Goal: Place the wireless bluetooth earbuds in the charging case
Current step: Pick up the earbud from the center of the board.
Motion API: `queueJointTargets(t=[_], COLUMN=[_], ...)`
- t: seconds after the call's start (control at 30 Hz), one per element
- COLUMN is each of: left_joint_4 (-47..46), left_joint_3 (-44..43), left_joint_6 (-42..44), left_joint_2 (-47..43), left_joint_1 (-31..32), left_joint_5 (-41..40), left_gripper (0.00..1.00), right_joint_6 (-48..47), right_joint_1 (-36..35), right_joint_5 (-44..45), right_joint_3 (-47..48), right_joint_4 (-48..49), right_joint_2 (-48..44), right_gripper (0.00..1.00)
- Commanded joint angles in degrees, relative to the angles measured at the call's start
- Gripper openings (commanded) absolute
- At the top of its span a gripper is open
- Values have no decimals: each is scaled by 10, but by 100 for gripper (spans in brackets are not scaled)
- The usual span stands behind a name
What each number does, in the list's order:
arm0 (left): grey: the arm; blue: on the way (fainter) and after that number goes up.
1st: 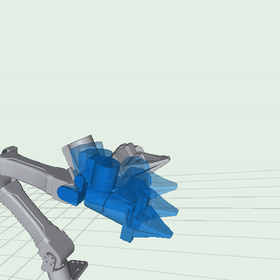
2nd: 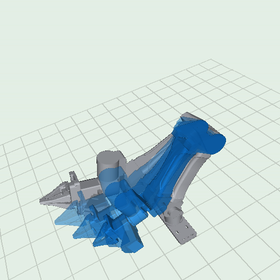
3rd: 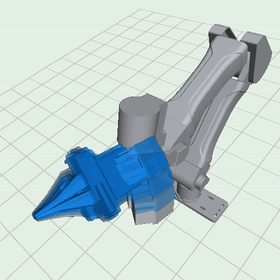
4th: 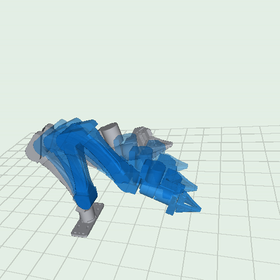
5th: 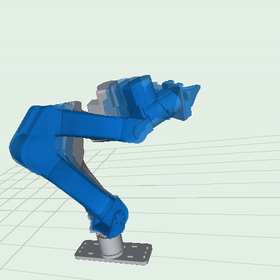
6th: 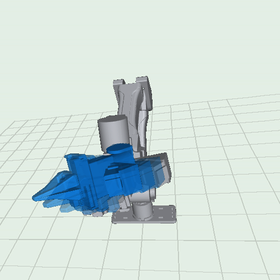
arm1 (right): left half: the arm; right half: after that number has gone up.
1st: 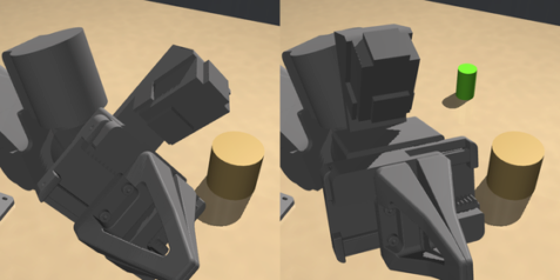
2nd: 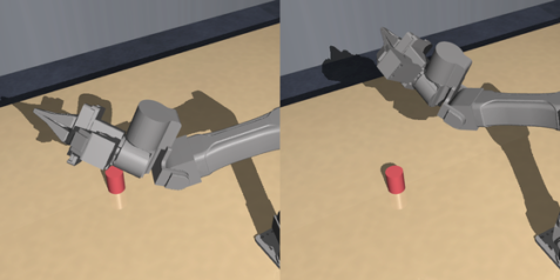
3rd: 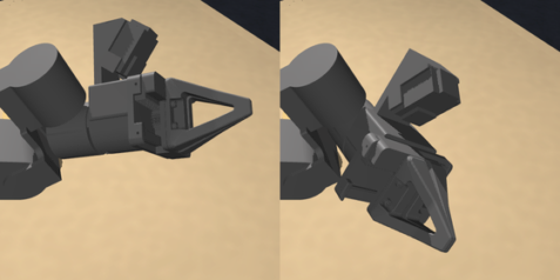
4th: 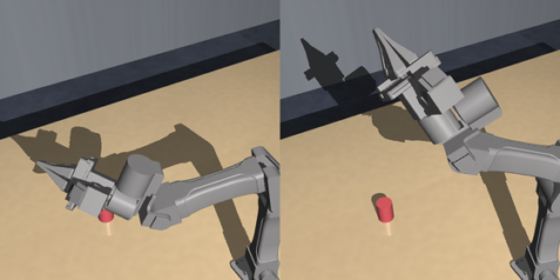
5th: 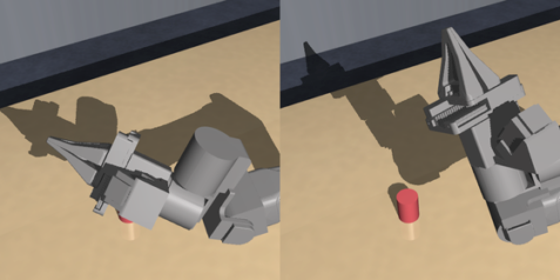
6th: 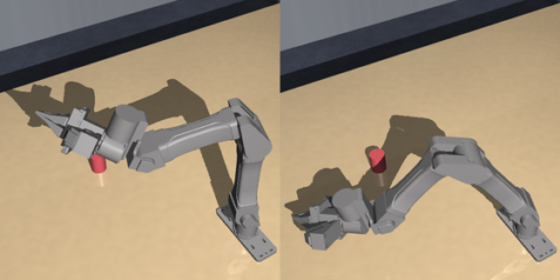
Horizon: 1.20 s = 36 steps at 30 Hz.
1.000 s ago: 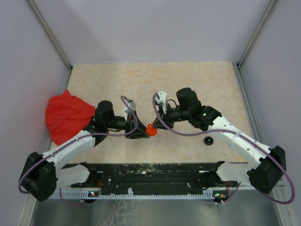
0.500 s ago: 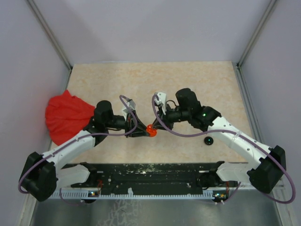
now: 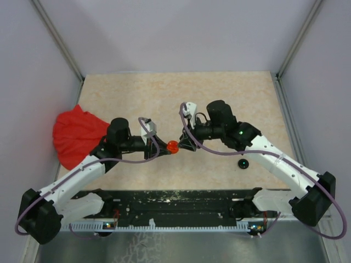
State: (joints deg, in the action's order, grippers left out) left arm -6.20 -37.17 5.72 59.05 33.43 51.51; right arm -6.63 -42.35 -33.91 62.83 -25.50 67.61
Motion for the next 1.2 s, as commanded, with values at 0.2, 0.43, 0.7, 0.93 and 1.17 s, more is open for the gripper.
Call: queueJointTargets(t=[0.2, 0.43, 0.7, 0.93, 1.17], left_joint_4=[-29, -43, -33, -25, -17], left_joint_3=[17, 18, 31, 38, 35], left_joint_6=[52, 66, 71, 77, 86], left_joint_2=[-20, -14, -56, -72, -73], left_joint_1=[0, -6, -16, -20, -20], left_joint_5=[-134, -152, -235, -264, -272], left_gripper=[0, 1, 1, 1, 1], right_joint_6=[101, 143, 180, 210, 218], right_joint_1=[72, 129, 194, 218, 245], right_joint_5=[197, 336, 392, 463, 462], right_joint_3=[34, 7, -45, -39, -36], right_joint_4=[-72, -95, -56, -40, -26], right_joint_2=[-2, 51, 115, 189, 233], right_gripper=[46, 46, 46, 42, 42])
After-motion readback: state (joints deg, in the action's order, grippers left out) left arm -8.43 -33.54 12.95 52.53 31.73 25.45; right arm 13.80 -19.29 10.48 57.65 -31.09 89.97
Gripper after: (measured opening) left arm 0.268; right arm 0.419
